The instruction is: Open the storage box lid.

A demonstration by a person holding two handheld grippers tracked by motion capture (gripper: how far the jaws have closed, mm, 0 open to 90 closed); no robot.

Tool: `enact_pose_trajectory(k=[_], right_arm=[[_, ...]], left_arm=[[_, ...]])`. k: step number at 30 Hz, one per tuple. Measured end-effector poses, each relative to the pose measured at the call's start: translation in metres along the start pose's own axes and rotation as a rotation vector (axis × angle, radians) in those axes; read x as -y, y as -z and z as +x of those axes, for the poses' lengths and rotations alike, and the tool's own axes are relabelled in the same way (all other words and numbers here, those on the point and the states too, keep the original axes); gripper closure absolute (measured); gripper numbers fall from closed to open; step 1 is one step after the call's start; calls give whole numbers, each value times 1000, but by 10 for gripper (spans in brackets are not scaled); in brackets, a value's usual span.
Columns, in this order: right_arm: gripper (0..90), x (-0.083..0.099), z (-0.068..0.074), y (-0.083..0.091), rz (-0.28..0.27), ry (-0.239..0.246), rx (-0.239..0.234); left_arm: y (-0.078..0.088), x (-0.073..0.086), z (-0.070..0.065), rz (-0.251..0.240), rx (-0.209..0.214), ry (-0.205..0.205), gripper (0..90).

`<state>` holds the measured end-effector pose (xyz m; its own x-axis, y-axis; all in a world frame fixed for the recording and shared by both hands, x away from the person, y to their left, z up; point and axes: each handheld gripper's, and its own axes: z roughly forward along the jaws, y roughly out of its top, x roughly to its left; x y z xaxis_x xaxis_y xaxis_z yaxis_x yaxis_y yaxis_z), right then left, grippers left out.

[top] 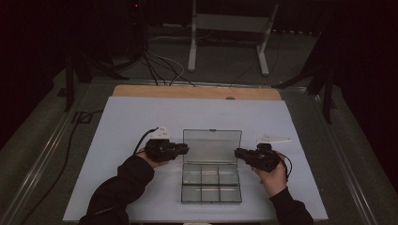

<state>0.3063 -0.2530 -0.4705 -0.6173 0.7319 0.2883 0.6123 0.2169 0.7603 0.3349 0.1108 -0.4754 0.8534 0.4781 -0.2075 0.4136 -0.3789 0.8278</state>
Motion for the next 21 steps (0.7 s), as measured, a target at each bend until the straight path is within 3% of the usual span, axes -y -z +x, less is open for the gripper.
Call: enact_pose_trajectory(k=[13,16,21], right_arm=[[770,0,-2,-7,8,-8,7],[752,0,-2,-10,14,-10,16],[740,0,-1,-13,22,-11,30]], left_arm=[[-3,1,2,26,-15,14,762],[-6,2,3,40,-15,41,748],[-8,3,4,54,-21,53,730]])
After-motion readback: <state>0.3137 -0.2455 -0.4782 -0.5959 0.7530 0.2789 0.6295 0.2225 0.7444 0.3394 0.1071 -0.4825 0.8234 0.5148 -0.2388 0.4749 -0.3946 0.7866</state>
